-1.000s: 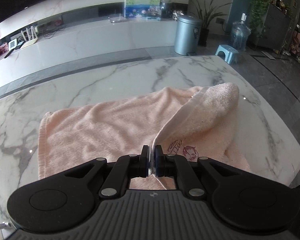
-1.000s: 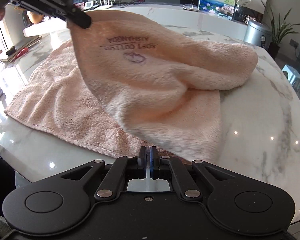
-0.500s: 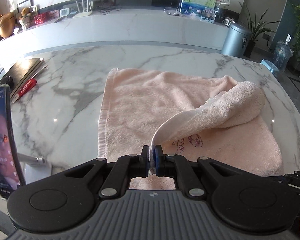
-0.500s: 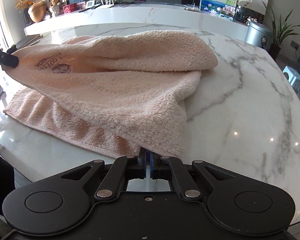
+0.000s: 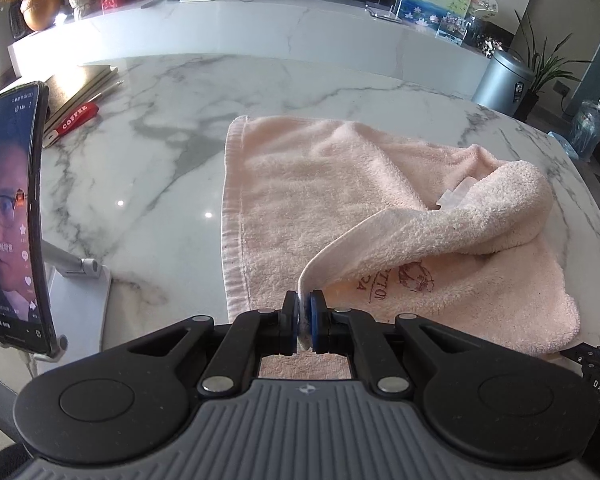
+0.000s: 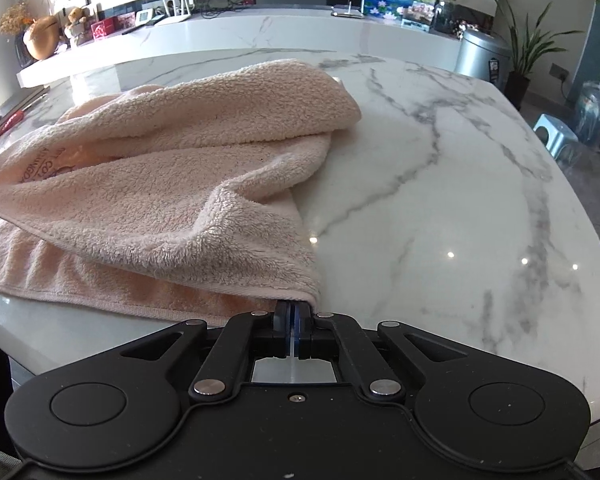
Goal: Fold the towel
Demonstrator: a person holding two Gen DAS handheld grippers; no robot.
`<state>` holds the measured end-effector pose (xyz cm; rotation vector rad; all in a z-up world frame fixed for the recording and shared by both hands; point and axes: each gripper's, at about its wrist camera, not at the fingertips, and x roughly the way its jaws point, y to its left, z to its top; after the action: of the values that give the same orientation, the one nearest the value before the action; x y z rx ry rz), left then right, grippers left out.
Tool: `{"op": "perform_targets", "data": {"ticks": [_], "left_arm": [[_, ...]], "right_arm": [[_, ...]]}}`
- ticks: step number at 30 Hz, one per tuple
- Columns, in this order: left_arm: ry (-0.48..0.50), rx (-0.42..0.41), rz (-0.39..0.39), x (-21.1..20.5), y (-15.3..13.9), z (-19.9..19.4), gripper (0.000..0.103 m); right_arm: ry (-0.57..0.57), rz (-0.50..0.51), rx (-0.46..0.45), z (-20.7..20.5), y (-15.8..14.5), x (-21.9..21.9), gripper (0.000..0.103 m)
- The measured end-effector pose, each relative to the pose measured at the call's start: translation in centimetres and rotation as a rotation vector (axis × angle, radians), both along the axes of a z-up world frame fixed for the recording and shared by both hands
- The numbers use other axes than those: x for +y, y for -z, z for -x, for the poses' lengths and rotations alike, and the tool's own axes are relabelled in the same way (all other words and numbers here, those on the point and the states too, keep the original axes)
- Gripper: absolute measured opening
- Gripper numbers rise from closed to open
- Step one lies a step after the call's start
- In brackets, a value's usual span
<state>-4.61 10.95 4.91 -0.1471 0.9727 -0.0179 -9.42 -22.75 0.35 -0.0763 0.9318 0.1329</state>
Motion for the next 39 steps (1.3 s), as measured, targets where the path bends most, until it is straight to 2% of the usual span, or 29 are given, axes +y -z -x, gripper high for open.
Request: {"op": "perform_targets", "data": {"ticks": [6, 9, 13, 17, 23, 28, 33, 39], "left_arm": [[-0.028, 0.021, 0.041, 0.8, -0.1, 2.5, 0.005], [-0.028, 0.061, 0.016, 0.5, 1.1, 3.0, 0.005], [-0.01, 0.103, -0.054, -0.8, 2.8, 2.9, 0.005], [-0.002, 0.131, -0.073, -1.4, 4.3, 2.6, 0.006], [0.031, 0.099, -0.103, -2.5, 4.8, 1.4, 0.006], [0.121, 0.071, -0.121, -4.9, 5.3, 0.7, 0.006], [0.182, 0.059, -0.114, -6.4, 5.6, -1.2, 0.006], [0.217, 0.05, -0.108, -7.2, 5.9, -2.9, 0.006]], "right_arm": [[-0.005, 0.023, -0.003, 0.1, 0.0, 0.3, 0.0], [-0.005, 0.022, -0.003, 0.0, 0.0, 0.3, 0.0], [0.006, -0.001, 0.009, -0.2, 0.0, -0.1, 0.0], [0.015, 0.013, 0.014, -0.2, -0.1, -0.2, 0.0], [0.053, 0.031, 0.014, 0.2, -0.1, -1.4, 0.0], [0.133, 0.045, 0.014, 0.5, 0.0, -3.9, 0.0], [0.223, 0.039, 0.029, 0.1, 0.0, -6.8, 0.0], [0.267, 0.042, 0.03, -0.9, 0.1, -8.3, 0.0]]}}
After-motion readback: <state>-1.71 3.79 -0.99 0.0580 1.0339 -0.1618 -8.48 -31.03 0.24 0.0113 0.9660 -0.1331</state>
